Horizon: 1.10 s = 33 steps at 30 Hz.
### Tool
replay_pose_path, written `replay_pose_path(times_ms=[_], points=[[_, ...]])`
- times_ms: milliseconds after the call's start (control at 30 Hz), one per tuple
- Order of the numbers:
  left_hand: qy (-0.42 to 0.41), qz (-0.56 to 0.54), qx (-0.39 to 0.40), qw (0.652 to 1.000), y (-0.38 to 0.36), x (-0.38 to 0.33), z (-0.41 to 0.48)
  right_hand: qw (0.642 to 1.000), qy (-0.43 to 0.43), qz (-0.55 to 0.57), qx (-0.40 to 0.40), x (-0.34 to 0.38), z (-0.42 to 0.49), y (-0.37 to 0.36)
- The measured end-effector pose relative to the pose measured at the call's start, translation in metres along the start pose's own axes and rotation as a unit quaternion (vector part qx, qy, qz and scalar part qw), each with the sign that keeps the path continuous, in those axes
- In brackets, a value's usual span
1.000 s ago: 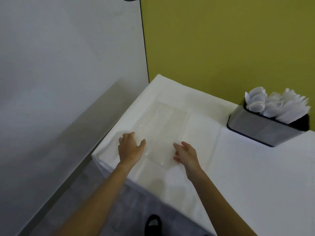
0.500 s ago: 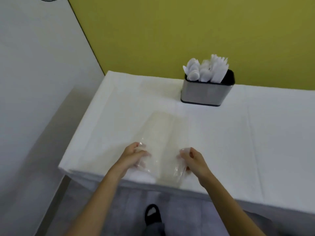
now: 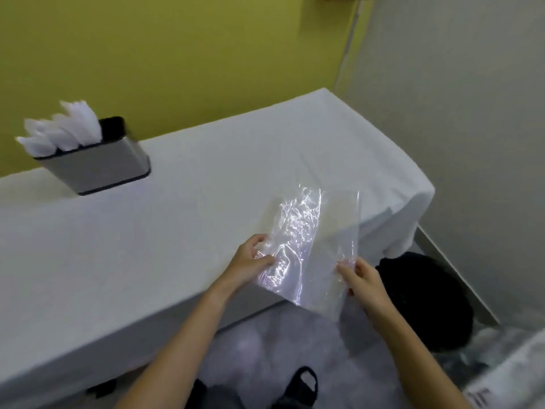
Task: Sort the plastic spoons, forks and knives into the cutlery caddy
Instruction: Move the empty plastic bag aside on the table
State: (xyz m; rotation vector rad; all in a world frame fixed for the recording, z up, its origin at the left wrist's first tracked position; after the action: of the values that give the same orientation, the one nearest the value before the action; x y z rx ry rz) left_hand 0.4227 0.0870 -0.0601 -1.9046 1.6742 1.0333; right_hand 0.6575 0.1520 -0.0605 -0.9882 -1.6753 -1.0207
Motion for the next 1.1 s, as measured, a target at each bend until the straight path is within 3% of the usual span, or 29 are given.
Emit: replay_pose_path(times_ms=[233,633,833,1100], points=[[-0.018,0.07,0.068,0.995,-0.163,-0.049,0.028,0.987,-0.058,0.037,-0.148,-0.056,-0.009,0.145],[0.017,0.159,0.181,0.97,-0.349,-0.087,0.099,0.924,-0.182,0.03,-0.334,-0.122,0.0,0.281],[0.101,0.224,0.199,0.949,-0.422,-0.077,0.132,0.895,-0.265,0.048,-0.354,-0.172,0.007,0.328],[0.228,0.206,0.124,0.944,-0.478,-0.051,0.158,0.906,-0.329,0.042,-0.263,-0.211,0.031,0.381]])
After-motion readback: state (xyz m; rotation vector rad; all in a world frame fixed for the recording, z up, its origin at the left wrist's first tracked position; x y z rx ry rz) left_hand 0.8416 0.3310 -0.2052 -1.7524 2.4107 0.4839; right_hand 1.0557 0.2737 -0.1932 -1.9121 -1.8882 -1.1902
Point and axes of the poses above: each hand's wrist, its own z-axis towards the middle knuckle, its own y-axis out of the back of the hand, x = y × z, the point moved 5 cm from there along z, towards the middle knuckle, and after that the axes turned 12 degrees about y, right-handed, at the moved point
